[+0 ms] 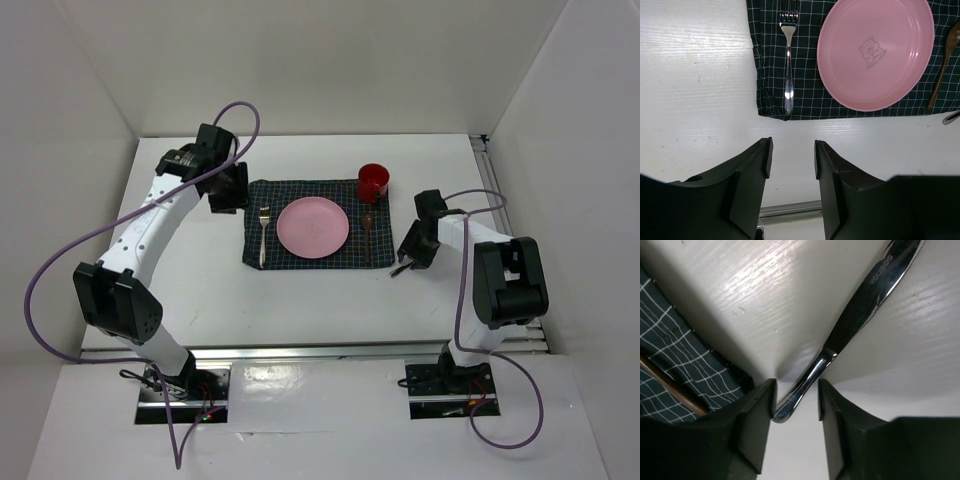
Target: Set the dinner table for one person
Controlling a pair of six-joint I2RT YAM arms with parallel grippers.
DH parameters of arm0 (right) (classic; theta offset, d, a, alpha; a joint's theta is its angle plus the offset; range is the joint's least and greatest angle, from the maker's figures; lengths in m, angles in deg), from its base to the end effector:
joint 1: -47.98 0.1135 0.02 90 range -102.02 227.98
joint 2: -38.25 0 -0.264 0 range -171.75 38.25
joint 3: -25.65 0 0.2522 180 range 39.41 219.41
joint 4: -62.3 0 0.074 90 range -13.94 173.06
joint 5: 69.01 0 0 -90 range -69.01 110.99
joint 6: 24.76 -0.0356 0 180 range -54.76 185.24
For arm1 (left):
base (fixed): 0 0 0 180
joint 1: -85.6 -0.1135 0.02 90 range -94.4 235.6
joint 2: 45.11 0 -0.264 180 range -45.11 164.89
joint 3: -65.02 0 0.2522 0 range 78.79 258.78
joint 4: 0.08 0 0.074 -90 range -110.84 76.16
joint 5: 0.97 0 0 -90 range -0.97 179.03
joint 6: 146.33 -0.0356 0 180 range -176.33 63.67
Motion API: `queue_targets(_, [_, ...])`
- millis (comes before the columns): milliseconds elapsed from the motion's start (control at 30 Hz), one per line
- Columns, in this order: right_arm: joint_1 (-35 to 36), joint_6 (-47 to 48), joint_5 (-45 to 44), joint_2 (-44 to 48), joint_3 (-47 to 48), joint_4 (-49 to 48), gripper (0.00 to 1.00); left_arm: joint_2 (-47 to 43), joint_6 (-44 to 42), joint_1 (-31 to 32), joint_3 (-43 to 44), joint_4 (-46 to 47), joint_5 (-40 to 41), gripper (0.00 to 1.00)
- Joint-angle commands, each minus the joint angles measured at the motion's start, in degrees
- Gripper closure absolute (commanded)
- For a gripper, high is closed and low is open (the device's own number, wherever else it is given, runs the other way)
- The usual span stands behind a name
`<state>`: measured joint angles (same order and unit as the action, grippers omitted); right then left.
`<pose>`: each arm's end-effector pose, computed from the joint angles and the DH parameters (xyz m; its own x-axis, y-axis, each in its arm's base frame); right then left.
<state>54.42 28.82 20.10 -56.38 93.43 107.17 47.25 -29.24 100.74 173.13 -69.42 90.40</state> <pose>0.2989 0.0332 0.1587 -0.8230 0.5045 -0.2612 0.4738 0.8632 0.1744 0.3271 -0.0876 0.3575 -0.8043 -0.2540 -0.5372 -0.1335 0.9582 -0.2532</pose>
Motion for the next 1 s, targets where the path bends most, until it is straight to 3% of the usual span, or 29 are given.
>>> queue_targets(0, [0.24, -3.21, -3.15, -1.52, 0.56, -2.99, 0.52, -1.83, -1.08, -0.28, -0.65, 0.46, -0.75, 0.44])
queue_targets(167, [1.30, -5.41, -10.88, -6.09, 2.93, 2.02, 0.60, -2.36, -1.08, -0.28, -1.18, 0.46, -0.75, 0.45])
queue_targets(333, [1.30, -5.94, -12.12, -7.94, 3.46, 2.02, 0.80, -2.36, -1.60, -0.28, -1.18, 0.46, -0.75, 0.45])
queue_targets(633, [3.32, -4.19, -17.75, -4.35, 8.65, 5.54, 0.88, -2.88, -1.60, -0.28, -1.18, 0.46, 0.39, 0.45])
queue_targets(967, [7.44, 7.77, -10.28, 0.32, 12.86, 5.62, 0.90, -1.83, -1.60, -0.28, -0.65, 0.46, -0.14, 0.45])
